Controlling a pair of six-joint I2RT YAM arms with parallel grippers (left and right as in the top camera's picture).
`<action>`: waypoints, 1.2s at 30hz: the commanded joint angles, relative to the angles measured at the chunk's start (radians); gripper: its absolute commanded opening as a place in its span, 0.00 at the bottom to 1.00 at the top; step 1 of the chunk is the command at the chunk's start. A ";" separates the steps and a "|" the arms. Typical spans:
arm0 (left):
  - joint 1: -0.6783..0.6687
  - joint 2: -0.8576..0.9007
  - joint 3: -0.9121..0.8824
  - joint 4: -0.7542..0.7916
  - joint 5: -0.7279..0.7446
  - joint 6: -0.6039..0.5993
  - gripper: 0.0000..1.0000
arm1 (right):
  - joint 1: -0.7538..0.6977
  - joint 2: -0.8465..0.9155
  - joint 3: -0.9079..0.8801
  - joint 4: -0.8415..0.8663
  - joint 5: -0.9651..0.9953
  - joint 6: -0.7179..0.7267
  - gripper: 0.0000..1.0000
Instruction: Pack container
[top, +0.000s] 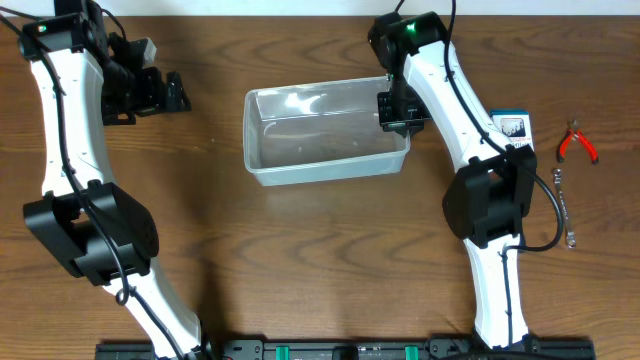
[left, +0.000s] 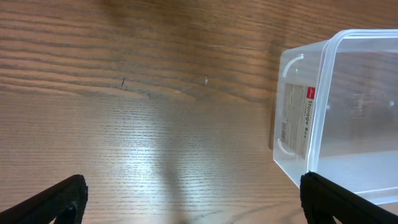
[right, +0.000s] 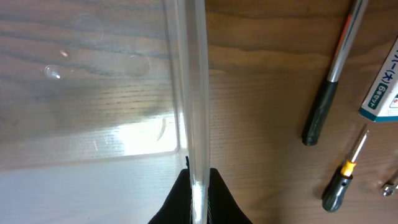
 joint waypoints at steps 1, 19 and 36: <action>0.000 0.006 0.005 -0.006 0.013 0.014 0.98 | -0.007 -0.034 -0.011 -0.014 0.054 0.013 0.01; -0.001 0.006 0.005 -0.039 0.014 0.013 0.98 | -0.006 -0.034 -0.018 -0.030 0.035 0.018 0.01; -0.001 0.006 0.005 -0.045 0.014 0.013 0.98 | -0.006 -0.034 -0.053 -0.045 0.035 0.018 0.01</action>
